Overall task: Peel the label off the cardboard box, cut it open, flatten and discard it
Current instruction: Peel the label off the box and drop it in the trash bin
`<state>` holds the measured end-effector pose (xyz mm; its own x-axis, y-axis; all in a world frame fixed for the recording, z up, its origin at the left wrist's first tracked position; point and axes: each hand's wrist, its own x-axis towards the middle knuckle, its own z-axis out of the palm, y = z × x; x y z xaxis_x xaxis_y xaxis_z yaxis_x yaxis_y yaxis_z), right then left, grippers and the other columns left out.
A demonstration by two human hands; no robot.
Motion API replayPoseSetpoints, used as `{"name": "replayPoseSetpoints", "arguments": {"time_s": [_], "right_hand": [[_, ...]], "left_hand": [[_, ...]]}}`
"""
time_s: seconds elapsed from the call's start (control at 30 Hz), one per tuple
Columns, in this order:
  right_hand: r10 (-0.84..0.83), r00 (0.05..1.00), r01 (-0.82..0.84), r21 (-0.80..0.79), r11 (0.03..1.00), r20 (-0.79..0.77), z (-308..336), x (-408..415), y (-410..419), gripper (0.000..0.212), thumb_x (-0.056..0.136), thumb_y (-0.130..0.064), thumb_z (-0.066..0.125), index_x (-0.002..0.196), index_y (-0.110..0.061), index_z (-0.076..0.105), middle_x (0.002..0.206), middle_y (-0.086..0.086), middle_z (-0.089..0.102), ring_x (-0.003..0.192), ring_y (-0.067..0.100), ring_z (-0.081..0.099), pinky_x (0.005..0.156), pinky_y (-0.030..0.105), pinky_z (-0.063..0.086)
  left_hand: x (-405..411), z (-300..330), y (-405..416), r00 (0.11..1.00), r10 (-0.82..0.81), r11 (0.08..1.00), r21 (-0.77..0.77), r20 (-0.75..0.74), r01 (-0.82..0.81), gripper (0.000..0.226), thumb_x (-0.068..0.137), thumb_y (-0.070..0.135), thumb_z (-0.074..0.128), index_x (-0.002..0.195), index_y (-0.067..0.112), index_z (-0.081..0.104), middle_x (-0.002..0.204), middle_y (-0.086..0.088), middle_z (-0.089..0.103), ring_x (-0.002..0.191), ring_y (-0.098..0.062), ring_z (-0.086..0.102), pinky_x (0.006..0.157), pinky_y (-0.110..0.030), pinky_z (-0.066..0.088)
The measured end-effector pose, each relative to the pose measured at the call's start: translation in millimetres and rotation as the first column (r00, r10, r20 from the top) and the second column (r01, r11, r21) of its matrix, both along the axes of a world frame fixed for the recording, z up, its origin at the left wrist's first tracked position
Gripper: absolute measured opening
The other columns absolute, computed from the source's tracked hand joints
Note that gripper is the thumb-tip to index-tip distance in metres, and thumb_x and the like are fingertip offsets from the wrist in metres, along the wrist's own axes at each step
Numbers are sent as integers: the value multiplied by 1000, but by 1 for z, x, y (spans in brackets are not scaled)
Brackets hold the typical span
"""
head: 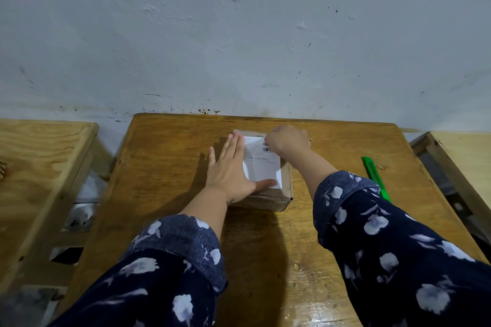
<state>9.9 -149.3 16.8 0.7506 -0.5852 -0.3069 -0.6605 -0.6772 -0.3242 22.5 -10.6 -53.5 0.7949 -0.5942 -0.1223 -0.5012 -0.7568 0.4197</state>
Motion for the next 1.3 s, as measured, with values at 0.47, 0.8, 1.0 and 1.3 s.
{"name": "replayPoseSetpoints", "arguments": {"time_s": [0.47,0.8,1.0,1.3], "right_hand": [[318,919,-272,-209,939,235,-8,-16,-1,23,91,-38,55,113,-42,62,117,-13,63,117,20,37,90,40,19],[420,886,-351,-308,884,196,-13,-12,3,20,93,-40,53,108,-37,66,112,-10,67,117,19,37,94,43,20],[427,881,-355,-312,881,202,-14,-14,2,19,93,-40,52,103,-38,68,113,-11,66,114,19,38,93,43,19],[483,864,-414,-345,843,144,-7,-16,1,24,94,-43,47,95,-34,69,108,-8,62,114,21,37,98,48,18]], "left_hand": [[0,-1,-2,1000,17,998,-64,15,-16,133,53,97,44,153,23,-4,161,4,-15,146,-11,-18,118,-52,-9],[-8,4,19,1000,-26,999,33,-10,26,123,67,89,44,151,21,-14,161,4,-17,145,-10,-20,116,-55,-11],[-16,-6,33,1000,-16,1000,6,0,16,135,53,98,35,150,22,-19,158,7,-25,144,-7,-23,116,-54,-14],[-18,-6,33,999,-34,997,-74,-38,31,137,55,90,54,151,23,-18,160,5,-22,145,-9,-21,116,-55,-14]]}}
